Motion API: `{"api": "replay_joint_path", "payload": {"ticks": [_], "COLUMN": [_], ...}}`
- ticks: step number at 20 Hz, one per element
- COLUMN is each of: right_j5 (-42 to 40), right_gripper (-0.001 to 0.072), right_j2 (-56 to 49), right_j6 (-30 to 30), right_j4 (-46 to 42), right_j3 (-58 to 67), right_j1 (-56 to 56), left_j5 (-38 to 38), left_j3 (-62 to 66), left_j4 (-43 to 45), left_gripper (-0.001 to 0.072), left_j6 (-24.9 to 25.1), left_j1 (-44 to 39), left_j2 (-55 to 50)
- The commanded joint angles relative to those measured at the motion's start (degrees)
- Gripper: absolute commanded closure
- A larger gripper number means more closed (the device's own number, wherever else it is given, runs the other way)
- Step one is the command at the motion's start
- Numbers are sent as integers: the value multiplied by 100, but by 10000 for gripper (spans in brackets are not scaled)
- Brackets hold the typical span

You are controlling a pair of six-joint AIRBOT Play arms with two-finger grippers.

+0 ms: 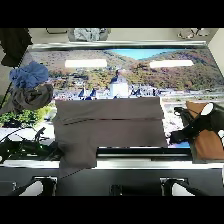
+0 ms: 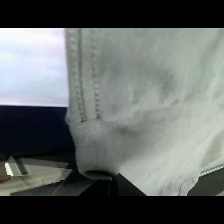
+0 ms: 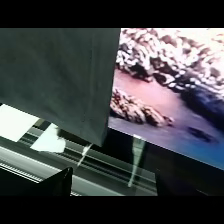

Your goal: Fold the shirts.

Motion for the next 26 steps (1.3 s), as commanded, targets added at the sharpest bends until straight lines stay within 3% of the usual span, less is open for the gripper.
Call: {"api": "replay_joint_path", "payload": {"ticks": [1, 6, 9, 10, 11, 12, 19, 21, 22, 26], "right_j5": [-350, -892, -1335, -1497, -1611, -1694, -916, -894, -984, -1696], "right_gripper": [80, 105, 157, 234, 399, 656, 657, 657, 657, 657], "right_j2": [4, -2, -2, -2, -2, 0, 275, 446, 457, 9], "right_j6": [68, 251, 339, 431, 470, 542, -328, -415, -413, -197], "right_j4": [350, 1019, 1200, 1222, 1233, 1233, 1300, 1582, 1770, 1941], "right_j3": [-415, -905, -1239, -1292, -1303, -1298, -699, -323, -92, 890], "right_j1": [4, 7, 7, 7, 7, 7, 7, 7, 11, 223], "left_j5": [76, 122, 181, 184, 186, 186, -31, -72, 22, 420], "left_j3": [-48, -46, -46, -46, -46, -44, 680, 1172, 1392, 2120], "left_j4": [-68, -70, -70, -70, -70, -68, -72, -87, -210, -737], "left_gripper": [673, 673, 673, 674, 674, 674, 678, 679, 679, 679], "left_j6": [31, 74, 79, 114, 188, 264, 361, -4, -234, -251], "left_j1": [4, 4, 4, 4, 4, 4, 4, 4, 2, 0], "left_j2": [9, 13, 17, 17, 17, 17, 1036, 1438, 1482, 835]}}
